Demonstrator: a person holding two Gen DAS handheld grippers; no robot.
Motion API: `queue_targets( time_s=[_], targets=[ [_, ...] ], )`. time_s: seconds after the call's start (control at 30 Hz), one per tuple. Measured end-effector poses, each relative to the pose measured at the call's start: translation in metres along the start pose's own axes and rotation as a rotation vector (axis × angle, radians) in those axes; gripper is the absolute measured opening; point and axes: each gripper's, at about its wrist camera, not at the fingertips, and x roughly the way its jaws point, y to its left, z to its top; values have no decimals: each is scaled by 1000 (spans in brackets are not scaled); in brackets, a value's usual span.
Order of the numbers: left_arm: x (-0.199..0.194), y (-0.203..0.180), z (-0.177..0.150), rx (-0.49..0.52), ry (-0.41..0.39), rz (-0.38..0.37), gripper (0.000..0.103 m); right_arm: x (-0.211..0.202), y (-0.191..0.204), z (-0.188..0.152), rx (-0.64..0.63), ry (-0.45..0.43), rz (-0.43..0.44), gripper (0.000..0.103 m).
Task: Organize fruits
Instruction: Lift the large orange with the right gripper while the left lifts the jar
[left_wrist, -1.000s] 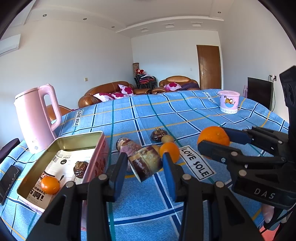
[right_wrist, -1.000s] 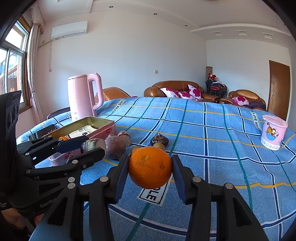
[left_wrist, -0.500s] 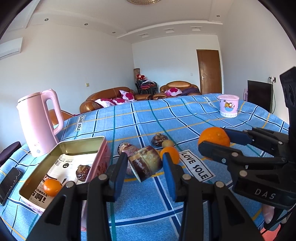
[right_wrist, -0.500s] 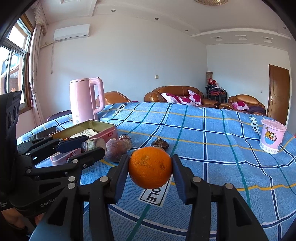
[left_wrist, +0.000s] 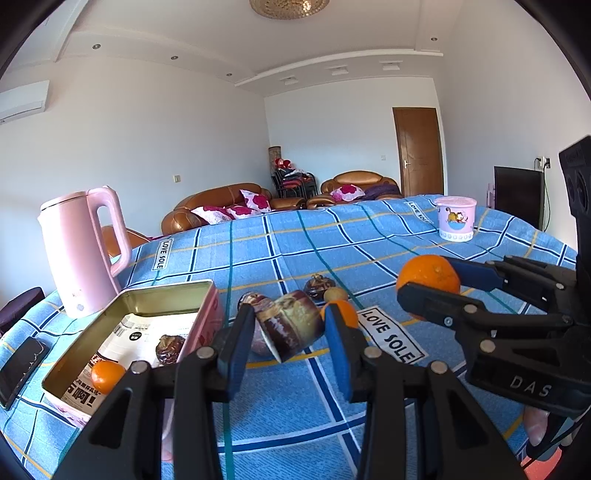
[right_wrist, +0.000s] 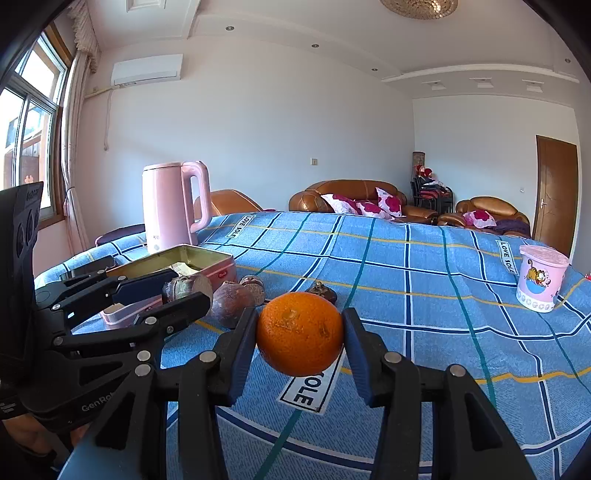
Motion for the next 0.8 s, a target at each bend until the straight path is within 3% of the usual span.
queue_targets(
  time_s=[0.8],
  targets=[
    [-12, 4, 2, -7, -72, 17, 41, -11, 0, 1, -10, -72, 18, 48]
  ],
)
